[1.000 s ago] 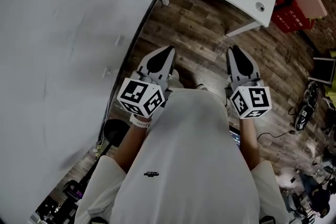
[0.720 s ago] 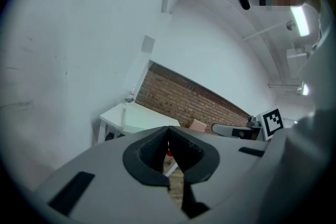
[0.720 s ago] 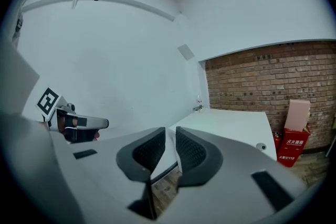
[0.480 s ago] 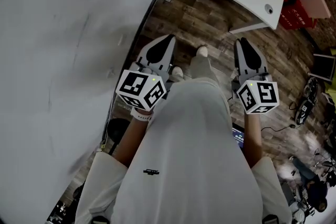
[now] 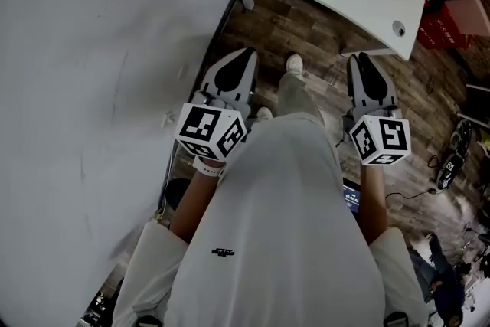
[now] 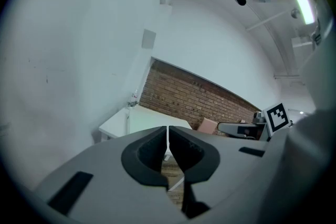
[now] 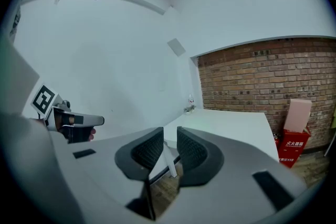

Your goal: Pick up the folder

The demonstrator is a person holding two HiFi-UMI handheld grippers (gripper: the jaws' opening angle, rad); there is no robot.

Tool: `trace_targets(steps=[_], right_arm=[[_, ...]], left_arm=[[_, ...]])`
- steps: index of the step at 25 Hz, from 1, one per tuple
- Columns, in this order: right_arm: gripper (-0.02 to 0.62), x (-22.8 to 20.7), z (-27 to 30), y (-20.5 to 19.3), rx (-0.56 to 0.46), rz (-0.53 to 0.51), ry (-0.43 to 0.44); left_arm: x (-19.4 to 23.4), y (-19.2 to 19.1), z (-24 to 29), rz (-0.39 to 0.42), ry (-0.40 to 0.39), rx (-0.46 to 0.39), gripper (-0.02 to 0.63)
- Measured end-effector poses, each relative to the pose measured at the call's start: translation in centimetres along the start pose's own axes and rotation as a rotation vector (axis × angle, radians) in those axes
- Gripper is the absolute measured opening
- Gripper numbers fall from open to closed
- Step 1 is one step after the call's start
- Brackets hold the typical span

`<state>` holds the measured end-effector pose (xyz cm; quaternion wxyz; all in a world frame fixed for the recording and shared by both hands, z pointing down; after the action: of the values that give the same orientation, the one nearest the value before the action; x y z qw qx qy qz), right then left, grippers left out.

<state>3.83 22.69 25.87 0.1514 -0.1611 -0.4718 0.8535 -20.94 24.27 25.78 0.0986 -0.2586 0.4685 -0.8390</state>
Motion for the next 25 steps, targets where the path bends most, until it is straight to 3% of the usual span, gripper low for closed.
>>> trace_targets(steps=[11, 15, 25], right_arm=[[0.118, -8.3, 9.1, 6.3, 0.015, -0.010, 0.096], [0.124, -13.7, 13.8, 9.0, 0.014, -0.014, 0.133], [0.151, -17.8, 18.9, 11.2, 0.015, 0.047, 0.177]], left_arm=[[1.9, 7.8, 9.8, -0.005, 0.075, -0.011, 0.026], [2.2, 10.6, 16.7, -0.012, 0.103, -0.011, 0.095], [3.4, 12.2, 22.1, -0.030, 0.126, 0.051, 0.152]])
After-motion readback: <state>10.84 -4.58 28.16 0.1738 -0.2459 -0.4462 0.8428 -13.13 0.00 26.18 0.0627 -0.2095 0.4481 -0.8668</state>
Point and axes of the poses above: the fingertips, and each gripper's own axes: z forward along the fingers, x to its left, y out of its top, the point moved 5 cm from there along -z, backward along the fingers, and after that the axes turned 12 degrees about x, right-handed, at the moved point
